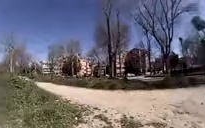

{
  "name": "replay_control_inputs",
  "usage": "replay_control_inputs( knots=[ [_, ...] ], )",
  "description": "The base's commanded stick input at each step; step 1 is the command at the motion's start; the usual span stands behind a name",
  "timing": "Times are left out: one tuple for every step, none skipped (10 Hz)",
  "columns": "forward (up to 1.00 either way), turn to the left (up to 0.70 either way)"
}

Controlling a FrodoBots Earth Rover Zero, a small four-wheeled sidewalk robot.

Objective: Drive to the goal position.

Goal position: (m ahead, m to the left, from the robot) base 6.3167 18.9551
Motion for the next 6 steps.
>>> replay_control_inputs(
  knots=[
    [0.70,0.29],
    [0.70,0.35],
    [0.70,0.35],
    [0.70,0.32],
    [0.70,0.27],
    [0.70,0.11]
  ],
)
